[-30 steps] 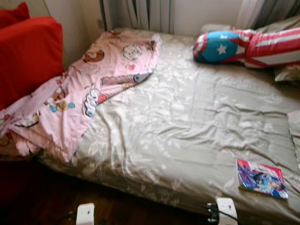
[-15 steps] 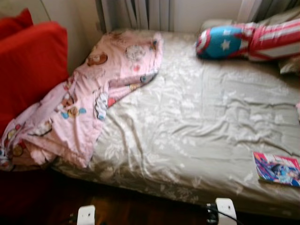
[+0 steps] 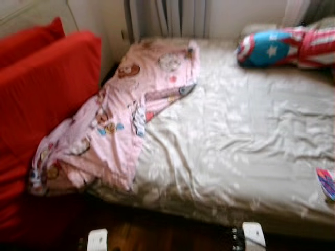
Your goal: Clean up the room
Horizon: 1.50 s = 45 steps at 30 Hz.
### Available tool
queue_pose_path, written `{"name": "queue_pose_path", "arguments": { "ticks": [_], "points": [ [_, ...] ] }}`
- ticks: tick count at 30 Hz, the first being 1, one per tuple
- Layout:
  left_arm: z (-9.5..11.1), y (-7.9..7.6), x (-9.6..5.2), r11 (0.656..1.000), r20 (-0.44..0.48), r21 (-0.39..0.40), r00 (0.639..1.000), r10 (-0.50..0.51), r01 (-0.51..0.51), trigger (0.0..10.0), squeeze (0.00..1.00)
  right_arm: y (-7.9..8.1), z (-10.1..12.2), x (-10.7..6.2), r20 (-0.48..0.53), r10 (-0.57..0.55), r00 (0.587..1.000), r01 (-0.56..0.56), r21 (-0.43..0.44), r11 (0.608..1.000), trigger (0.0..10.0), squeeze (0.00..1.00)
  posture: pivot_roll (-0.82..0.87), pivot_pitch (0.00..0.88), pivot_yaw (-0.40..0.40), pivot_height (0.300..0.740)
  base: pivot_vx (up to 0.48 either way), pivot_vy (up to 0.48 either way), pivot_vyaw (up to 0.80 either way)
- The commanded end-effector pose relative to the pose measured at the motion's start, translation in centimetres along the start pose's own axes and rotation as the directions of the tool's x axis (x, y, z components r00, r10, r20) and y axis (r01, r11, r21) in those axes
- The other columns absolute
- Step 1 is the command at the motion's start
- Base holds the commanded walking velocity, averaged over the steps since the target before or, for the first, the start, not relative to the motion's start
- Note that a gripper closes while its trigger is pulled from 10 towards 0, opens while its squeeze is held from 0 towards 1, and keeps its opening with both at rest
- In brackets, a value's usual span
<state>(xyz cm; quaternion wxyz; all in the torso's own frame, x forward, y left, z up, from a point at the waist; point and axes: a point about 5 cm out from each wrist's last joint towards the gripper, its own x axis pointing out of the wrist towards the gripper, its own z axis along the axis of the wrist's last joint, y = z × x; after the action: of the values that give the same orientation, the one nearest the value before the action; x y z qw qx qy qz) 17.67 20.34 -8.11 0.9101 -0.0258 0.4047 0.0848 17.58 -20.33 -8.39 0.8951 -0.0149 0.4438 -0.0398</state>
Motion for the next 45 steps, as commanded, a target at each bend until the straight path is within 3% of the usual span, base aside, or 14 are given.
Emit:
{"name": "queue_pose_path", "arguments": {
  "ticks": [1,16,30,45],
  "points": [
    [-1.09,1.09,-0.36,1.0,-0.04,0.006,0.999,0.028,-0.027,10.0,0.0,0.95,-0.42,-0.02,-0.014,0.023,1.0,-0.023,0.009,1.0,10.0,0.0,-0.06,0.136,0.002,0.74,0.0,0.48,0.0],
    [-1.09,1.08,-0.36,1.0,-0.041,0.006,0.999,0.028,-0.028,10.0,0.0,0.96,-0.38,-0.02,-0.013,0.027,1.0,-0.027,0.006,1.0,10.0,0.0,-0.06,0.138,0.001,0.74,0.0,0.48,0.0],
    [-1.09,1.06,-0.37,1.0,-0.038,0.005,0.999,0.028,-0.028,10.0,0.0,0.92,-0.36,-0.02,-0.012,0.028,1.0,-0.028,-0.013,1.0,10.0,0.0,-0.06,0.139,0.0,0.74,0.0,0.0,0.0],
    [-0.97,1.03,-0.33,1.0,-0.033,-0.001,0.999,0.027,-0.027,10.0,0.0,0.95,-0.25,0.0,-0.004,0.029,1.0,-0.029,-0.016,0.999,10.0,0.0,-0.06,0.136,0.0,0.74,0.0,0.0,0.74]
  ]
}}
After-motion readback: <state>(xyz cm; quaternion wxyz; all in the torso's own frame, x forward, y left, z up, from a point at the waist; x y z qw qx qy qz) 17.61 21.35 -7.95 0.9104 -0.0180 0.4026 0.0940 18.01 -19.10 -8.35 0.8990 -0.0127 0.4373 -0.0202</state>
